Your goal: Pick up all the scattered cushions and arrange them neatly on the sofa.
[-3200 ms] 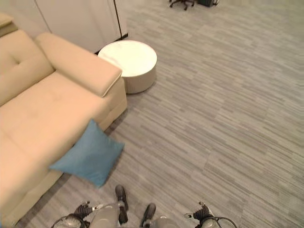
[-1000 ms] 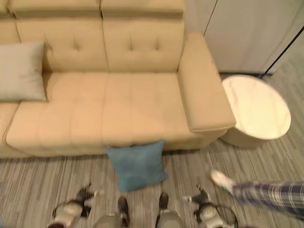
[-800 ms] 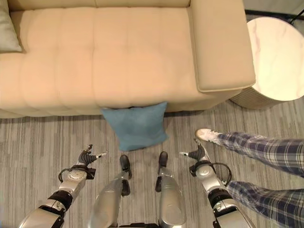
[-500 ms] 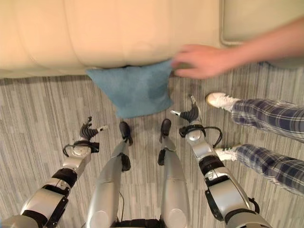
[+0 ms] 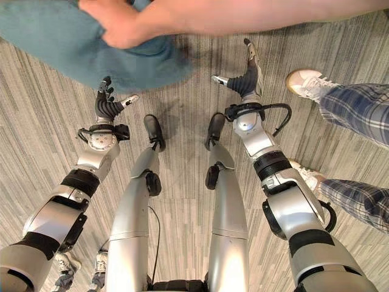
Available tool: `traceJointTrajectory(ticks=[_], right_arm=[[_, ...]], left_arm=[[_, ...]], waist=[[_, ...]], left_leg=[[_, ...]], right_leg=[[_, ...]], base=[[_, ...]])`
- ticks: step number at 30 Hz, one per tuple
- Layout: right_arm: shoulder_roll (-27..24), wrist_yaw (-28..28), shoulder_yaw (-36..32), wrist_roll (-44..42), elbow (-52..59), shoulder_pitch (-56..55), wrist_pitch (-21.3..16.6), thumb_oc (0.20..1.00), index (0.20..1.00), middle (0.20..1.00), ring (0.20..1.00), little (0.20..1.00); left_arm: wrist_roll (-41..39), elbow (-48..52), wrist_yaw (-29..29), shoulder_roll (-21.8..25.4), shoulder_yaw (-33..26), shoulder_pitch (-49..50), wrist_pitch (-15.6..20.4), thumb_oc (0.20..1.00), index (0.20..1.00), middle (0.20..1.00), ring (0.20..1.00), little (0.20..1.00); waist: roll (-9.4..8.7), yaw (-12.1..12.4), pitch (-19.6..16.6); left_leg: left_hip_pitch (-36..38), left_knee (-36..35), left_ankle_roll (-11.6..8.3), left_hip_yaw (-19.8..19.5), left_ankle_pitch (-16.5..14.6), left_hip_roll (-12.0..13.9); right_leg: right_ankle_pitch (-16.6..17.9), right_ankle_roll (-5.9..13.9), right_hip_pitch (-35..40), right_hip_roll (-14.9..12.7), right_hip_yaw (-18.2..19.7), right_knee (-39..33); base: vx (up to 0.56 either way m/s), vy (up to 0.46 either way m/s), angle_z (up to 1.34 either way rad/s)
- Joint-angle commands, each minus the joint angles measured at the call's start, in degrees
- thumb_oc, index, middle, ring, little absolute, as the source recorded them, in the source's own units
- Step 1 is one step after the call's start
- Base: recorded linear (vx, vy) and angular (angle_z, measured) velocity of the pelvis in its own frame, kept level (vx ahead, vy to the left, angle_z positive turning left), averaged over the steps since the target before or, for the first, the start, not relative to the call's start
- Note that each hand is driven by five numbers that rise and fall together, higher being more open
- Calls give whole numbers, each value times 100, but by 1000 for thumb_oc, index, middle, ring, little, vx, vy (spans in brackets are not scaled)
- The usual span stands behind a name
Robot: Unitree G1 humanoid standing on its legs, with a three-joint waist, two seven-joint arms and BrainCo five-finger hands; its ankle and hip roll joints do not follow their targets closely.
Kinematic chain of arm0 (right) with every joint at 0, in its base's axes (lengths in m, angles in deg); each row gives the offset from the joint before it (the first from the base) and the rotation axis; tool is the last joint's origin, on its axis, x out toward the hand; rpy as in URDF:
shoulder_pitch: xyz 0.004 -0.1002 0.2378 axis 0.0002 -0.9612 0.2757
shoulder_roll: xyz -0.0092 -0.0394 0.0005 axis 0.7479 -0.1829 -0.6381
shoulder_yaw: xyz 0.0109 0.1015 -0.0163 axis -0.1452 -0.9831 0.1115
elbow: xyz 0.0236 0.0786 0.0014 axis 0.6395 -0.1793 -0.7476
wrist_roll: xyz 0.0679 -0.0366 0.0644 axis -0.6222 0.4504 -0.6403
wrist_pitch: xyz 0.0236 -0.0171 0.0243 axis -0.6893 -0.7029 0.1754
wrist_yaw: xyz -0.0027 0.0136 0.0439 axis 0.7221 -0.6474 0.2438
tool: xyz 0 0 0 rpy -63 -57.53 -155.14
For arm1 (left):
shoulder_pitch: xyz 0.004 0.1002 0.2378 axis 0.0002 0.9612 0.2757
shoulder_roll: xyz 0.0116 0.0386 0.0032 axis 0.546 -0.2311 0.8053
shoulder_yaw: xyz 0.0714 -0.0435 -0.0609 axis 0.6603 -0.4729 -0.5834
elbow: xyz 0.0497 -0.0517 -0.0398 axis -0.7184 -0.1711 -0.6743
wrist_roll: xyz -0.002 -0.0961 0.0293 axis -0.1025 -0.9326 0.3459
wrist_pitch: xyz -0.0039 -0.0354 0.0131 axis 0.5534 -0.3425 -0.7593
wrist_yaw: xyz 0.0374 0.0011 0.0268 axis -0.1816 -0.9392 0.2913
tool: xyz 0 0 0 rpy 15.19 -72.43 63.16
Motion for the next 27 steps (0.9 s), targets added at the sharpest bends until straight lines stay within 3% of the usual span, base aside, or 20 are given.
traceJointTrajectory(ticks=[1, 10, 14, 24, 26, 27], right_arm=[[96, -71, 96, 65, 87, -672, -107, 1000, 1000, 1000, 1000, 1000], [168, 18, -5, 97, 67, -881, -121, 1000, 1000, 1000, 1000, 1000], [173, 214, -219, 234, 226, -1698, -153, 1000, 1000, 1000, 1000, 1000], [483, 809, -734, -165, -619, -3619, -89, 1000, 1000, 1000, 1000, 1000], [533, 1141, -875, -235, -1327, -4235, 104, 1000, 1000, 1000, 1000, 1000], [544, 1189, -868, -161, -1450, -4329, 137, 1000, 1000, 1000, 1000, 1000]], left_arm=[[14, -78, 88, -141, 19, 551, 119, 1000, 1000, 1000, 1000, 1000], [93, 47, 79, -171, -5, 686, 91, 1000, 1000, 1000, 1000, 1000], [172, 349, -81, -317, -212, 1469, 94, 1000, 1000, 1000, 1000, 1000], [690, -335, -623, -455, -217, 2914, -249, 1000, 1000, 1000, 1000, 1000], [991, -976, -876, -463, -253, 3516, -438, 1000, 1000, 1000, 1000, 1000], [1077, -1104, -939, -461, -245, 3634, -469, 1000, 1000, 1000, 1000, 1000]], waist=[[90, 17, -935], [100, 79, -1231], [77, 114, -1493], [-54, 114, -1695], [-85, 91, -1599], [-84, 88, -1601]], left_leg=[[-379, -387, -451, -413, 2, 153], [-501, -406, -450, -511, 18, 99], [-76, -376, -414, -552, -119, 118], [2104, -861, -501, -564, -297, 7], [3460, -1202, -450, -461, -230, -76], [3734, -1298, -450, -443, -234, -84]], right_leg=[[-285, 883, -124, -191, 424, 4], [-330, 870, -262, -161, 405, 113], [-375, 852, 177, -152, 355, 93], [-293, 879, 2333, -186, 60, -703], [-45, 881, 3839, -149, -106, -1414], [-32, 893, 4124, -132, -127, -1555]], base=[[10, -17, 5], [16, -2, 3], [69, 53, 5], [27, 24, -1], [101, 105, -2], [178, 67, -5]])
